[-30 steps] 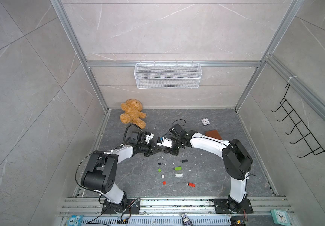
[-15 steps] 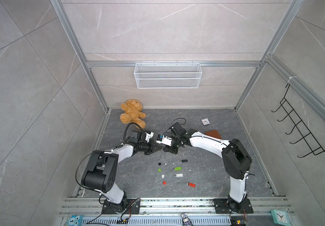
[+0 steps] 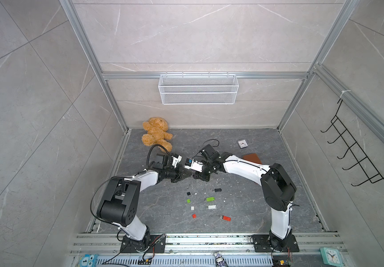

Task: Close the usb drive cover
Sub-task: Close the cover of the USB drive.

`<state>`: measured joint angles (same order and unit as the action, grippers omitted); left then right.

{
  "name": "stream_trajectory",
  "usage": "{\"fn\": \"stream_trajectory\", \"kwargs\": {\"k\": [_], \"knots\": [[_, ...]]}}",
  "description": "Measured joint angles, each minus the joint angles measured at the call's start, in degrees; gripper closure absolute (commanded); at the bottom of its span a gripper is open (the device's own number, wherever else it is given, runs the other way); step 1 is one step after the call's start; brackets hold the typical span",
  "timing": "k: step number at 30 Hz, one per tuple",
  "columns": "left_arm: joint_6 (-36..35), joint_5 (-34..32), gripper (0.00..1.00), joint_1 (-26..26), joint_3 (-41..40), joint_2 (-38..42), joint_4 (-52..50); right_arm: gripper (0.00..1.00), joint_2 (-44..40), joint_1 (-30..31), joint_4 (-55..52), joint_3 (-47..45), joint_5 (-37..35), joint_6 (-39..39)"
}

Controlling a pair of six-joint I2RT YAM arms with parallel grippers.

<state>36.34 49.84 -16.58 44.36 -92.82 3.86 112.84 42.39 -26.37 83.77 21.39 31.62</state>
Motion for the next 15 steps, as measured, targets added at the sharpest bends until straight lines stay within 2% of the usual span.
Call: {"fn": "stream_trajectory", "kwargs": {"k": [4, 7, 12, 15], "knots": [[-0.04, -0.63, 1.0, -0.81, -0.02, 0.02, -0.98, 0.93, -1.42, 0.0, 2.29, -3.39, -0.17, 1.64], [-0.07, -0.11, 0.91, -1.4, -0.07, 0.24, -1.49, 0.93, -3.28, 0.02, 3.08, -5.77, -0.76, 3.87], [-0.22, 0.33, 0.67, -1.05, -0.87, 1.57, -2.47, 0.93, -4.33, 0.11, 4.5, -6.58, -1.57, 7.96], [-0.13, 0.11, 0.57, -0.35, -1.84, 2.56, -3.41, 0.92, -4.39, -0.22, 4.74, -6.51, -2.14, 10.32]]}}
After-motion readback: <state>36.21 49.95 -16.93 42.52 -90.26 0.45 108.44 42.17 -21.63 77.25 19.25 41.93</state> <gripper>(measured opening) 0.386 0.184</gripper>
